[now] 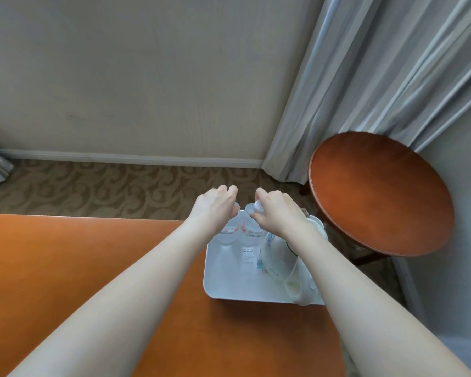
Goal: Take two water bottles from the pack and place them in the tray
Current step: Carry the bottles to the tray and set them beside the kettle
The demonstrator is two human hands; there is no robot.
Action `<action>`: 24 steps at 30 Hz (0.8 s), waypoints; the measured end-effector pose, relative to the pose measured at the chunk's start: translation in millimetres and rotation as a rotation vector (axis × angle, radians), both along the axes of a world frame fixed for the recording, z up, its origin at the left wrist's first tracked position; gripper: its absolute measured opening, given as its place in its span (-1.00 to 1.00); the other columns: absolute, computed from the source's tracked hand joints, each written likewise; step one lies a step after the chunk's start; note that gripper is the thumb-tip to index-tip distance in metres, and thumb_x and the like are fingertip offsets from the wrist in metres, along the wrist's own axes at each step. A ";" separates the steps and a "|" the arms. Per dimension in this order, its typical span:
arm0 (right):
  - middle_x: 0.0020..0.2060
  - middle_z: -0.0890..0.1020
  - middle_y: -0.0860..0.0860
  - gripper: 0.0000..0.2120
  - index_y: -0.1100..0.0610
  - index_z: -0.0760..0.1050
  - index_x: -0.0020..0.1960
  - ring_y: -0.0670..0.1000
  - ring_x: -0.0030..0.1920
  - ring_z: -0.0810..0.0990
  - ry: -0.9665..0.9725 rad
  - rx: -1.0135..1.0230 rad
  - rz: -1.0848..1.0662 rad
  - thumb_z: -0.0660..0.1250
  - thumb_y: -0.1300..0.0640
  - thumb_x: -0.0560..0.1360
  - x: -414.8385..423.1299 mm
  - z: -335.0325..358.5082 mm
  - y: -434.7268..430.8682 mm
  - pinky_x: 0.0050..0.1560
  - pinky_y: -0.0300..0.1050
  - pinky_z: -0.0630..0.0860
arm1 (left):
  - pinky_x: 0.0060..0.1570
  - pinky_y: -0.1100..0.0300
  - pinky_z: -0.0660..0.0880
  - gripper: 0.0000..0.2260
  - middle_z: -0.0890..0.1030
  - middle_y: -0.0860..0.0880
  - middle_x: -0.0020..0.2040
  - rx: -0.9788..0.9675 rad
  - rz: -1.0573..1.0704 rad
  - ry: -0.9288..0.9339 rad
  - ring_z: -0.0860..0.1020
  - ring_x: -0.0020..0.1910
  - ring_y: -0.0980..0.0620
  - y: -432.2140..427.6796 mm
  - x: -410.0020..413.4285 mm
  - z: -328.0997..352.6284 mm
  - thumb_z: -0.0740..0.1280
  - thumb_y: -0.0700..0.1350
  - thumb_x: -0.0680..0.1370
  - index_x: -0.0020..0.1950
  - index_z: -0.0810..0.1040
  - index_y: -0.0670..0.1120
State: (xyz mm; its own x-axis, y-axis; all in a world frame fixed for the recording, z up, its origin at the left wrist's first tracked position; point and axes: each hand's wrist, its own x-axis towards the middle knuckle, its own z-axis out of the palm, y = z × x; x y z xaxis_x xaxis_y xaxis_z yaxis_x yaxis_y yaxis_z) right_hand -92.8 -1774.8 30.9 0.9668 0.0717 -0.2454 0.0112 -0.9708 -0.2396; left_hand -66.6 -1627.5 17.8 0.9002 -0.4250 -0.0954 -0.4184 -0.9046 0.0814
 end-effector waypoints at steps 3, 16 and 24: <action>-0.01 0.58 0.21 -0.71 0.21 0.38 0.10 0.26 0.01 0.54 0.002 -0.006 -0.003 0.27 0.03 0.50 2.8 -5.0 1.1 -0.22 -0.03 0.37 | -0.29 0.15 0.32 -0.82 0.36 -0.06 -0.17 -0.011 0.008 0.023 0.38 -0.23 -0.06 0.8 3.5 -5.8 0.17 -0.04 0.62 0.01 0.37 -0.16; 0.02 0.56 0.12 -0.61 0.17 0.36 0.15 0.16 0.05 0.53 0.034 -0.260 0.230 0.34 -0.06 0.48 16.9 4.6 9.5 -0.21 -0.03 0.36 | -0.21 0.07 0.39 -0.56 0.53 -0.14 0.10 0.109 -0.022 0.112 0.56 0.06 -0.16 6.1 15.4 -3.3 0.16 0.19 0.58 0.19 0.39 -0.18; 0.04 0.49 0.14 -0.66 0.14 0.35 0.26 0.09 -0.12 0.43 0.083 -0.329 0.406 0.31 0.20 0.51 23.6 4.8 10.2 -0.25 -0.04 0.39 | -0.20 0.10 0.42 -0.66 0.46 -0.08 0.15 0.210 -0.319 0.240 0.47 -0.01 -0.08 25.6 25.1 18.9 0.28 -0.10 0.58 0.35 0.40 -0.02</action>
State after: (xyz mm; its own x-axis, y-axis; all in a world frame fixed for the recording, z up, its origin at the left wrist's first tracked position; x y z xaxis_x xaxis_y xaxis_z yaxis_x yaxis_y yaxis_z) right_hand -69.2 -1764.6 35.8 0.8533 0.3429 -0.3928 0.3962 -0.9162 0.0609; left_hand -41.4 -1601.8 36.7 0.6694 -0.6268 -0.3989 -0.6706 -0.7408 0.0386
